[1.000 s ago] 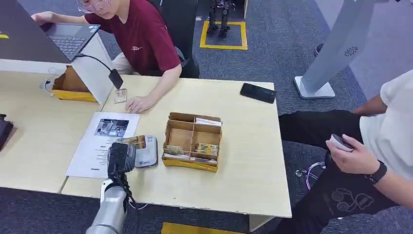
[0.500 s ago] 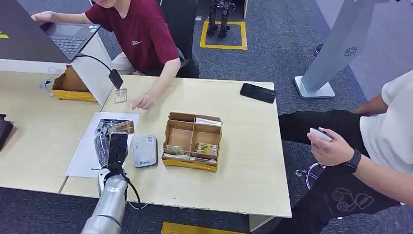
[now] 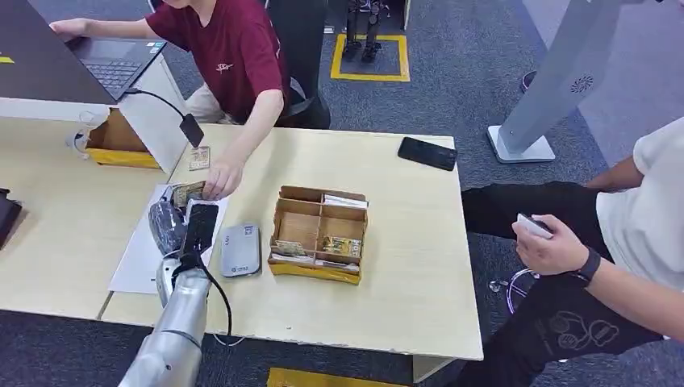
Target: Pass the card to the sensor for recognition and then transmit it.
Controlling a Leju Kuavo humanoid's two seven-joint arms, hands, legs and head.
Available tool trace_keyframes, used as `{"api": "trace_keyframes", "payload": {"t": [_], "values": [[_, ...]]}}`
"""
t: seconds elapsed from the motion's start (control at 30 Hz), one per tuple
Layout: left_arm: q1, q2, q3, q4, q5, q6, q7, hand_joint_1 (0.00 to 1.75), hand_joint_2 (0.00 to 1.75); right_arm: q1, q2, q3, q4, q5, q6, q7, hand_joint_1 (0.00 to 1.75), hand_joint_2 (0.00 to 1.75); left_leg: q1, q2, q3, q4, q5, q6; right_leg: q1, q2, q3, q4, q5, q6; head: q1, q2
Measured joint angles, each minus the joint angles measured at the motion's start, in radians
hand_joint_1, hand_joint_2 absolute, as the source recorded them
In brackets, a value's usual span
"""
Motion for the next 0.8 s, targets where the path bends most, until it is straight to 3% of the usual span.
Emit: {"api": "trace_keyframes", "payload": {"t": [0.17,0.37,0.57,0.67,0.73,0.8], "values": [[-0.006,0.001,0.000,0.012,0.122,-0.055,0.008,0.00,1.75,0.000,-0.010,-0.002,0.000,-0.001,0.001,-0.001,0.00,0.00,0.000,0.000,0.000,0.000,0.000,0.000,0.000,0.000,0.000,0.000,0.000,0.000,0.000,0.000],[-0.010,0.006,0.000,0.013,0.160,-0.078,0.040,0.00,1.75,0.000,-0.014,-0.010,0.000,-0.001,0.000,0.001,0.00,0.00,0.000,0.000,0.000,0.000,0.000,0.000,0.000,0.000,0.000,0.000,0.000,0.000,0.000,0.000],[0.005,0.018,-0.003,-0.013,0.197,-0.155,0.060,0.00,1.75,0.001,-0.017,-0.018,0.000,-0.001,-0.009,-0.006,0.00,0.00,0.000,0.000,0.000,0.000,0.000,0.000,0.000,0.001,0.000,0.000,0.000,0.000,0.000,0.000],[0.061,0.019,-0.007,-0.075,0.243,-0.260,0.081,0.00,1.75,0.002,-0.008,-0.019,0.000,0.000,-0.025,-0.003,0.00,0.00,0.000,0.002,0.000,0.000,0.000,0.000,0.000,0.002,0.000,0.000,0.000,0.000,0.000,0.000],[0.114,0.020,-0.034,-0.174,0.284,-0.404,0.090,0.00,1.75,0.002,-0.005,-0.024,0.000,-0.001,-0.030,-0.003,0.00,0.00,0.000,0.001,0.000,0.000,0.000,0.000,0.000,0.002,-0.001,0.000,0.000,0.000,0.000,0.000],[0.168,0.018,-0.077,-0.255,0.284,-0.453,0.089,0.00,1.75,0.003,-0.005,-0.032,0.000,-0.003,-0.035,-0.003,0.00,0.00,0.000,0.001,-0.001,0.000,0.000,0.000,0.000,0.002,-0.001,0.000,0.000,0.000,0.000,0.000]]}}
